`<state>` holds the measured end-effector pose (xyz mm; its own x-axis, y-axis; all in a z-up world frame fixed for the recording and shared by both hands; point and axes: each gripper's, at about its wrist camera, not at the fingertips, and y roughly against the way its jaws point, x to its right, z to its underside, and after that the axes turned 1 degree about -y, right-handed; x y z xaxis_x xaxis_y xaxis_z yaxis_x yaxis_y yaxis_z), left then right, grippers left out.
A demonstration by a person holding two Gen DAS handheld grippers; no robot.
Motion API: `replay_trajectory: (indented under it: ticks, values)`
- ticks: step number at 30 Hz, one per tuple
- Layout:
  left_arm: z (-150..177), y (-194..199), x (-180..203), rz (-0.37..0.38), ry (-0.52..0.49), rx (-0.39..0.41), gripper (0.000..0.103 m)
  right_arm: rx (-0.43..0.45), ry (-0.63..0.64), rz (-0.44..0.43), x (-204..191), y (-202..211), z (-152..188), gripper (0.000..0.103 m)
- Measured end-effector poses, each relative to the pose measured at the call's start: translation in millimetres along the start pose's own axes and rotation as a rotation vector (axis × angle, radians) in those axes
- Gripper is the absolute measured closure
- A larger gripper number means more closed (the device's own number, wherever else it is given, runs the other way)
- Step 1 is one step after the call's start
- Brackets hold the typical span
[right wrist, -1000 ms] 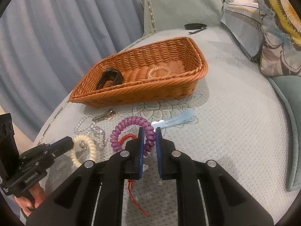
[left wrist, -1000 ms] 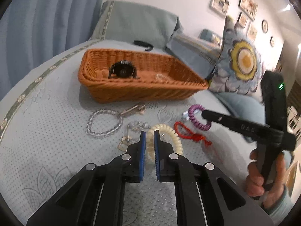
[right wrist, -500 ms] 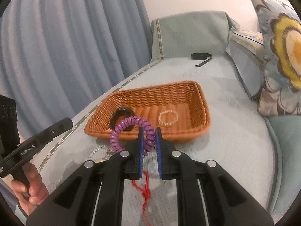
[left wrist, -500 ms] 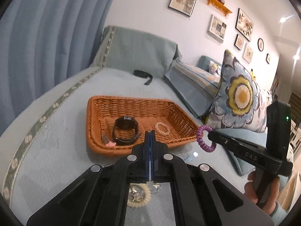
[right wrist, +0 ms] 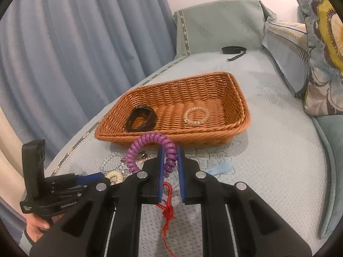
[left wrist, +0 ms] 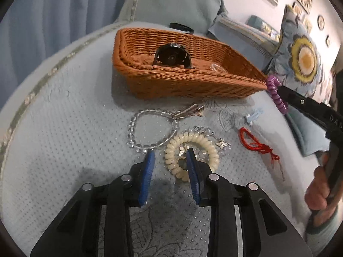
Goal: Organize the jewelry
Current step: 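Carry both coil bracelets over the wicker basket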
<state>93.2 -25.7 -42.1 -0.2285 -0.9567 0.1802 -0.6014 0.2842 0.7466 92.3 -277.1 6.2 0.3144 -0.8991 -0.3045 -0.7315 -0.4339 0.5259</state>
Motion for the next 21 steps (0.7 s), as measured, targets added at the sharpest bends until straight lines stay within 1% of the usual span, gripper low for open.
replay_trajectory:
  ticks: [1, 2, 5, 8, 13, 15, 17, 19, 20, 21]
  values:
    - [1.1, -0.9, 2.5, -0.023, -0.017, 0.003, 0.092, -0.004, -0.003, -0.001, 0.8, -1.6, 0.9, 0.093]
    - [2.4, -0.5, 5.4, -0.039, -0.034, 0.011, 0.094, -0.010, -0.007, -0.001, 2.0, -3.4, 2.2, 0.093]
    - [3.8, 4.0, 6.8, -0.046, -0.042, 0.035, 0.095, -0.010, -0.011, 0.004, 2.3, -4.6, 2.1, 0.093]
    - [4.2, 19.6, 7.3, -0.035, -0.040, 0.088, 0.095, 0.009, -0.013, 0.001, 2.9, 0.9, 1.1, 0.093]
    - [-9.6, 54.9, 17.2, -0.016, -0.034, 0.203, 0.095, 0.052, -0.002, 0.008, -0.6, 12.6, -6.0, 0.093]
    - [-20.0, 63.7, 19.6, -0.003, -0.027, 0.229, 0.095, 0.044, 0.001, 0.019, 0.5, 12.4, -7.6, 0.093]
    - [-22.6, 68.7, 20.8, 0.010, -0.025, 0.244, 0.095, 0.031, -0.006, 0.018, 5.7, 12.2, -7.7, 0.093]
    - [-23.0, 65.5, 22.0, 0.013, -0.021, 0.241, 0.095, -0.008, -0.051, 0.006, 17.8, 8.4, -9.1, 0.090]
    - [-21.1, 62.6, 20.9, 0.014, -0.014, 0.235, 0.095, -0.031, -0.077, -0.011, 24.8, 4.6, -8.9, 0.078]
    - [-19.0, 58.9, 18.1, 0.020, -0.005, 0.227, 0.095, -0.047, -0.092, -0.018, 29.3, 1.0, -8.0, 0.055]
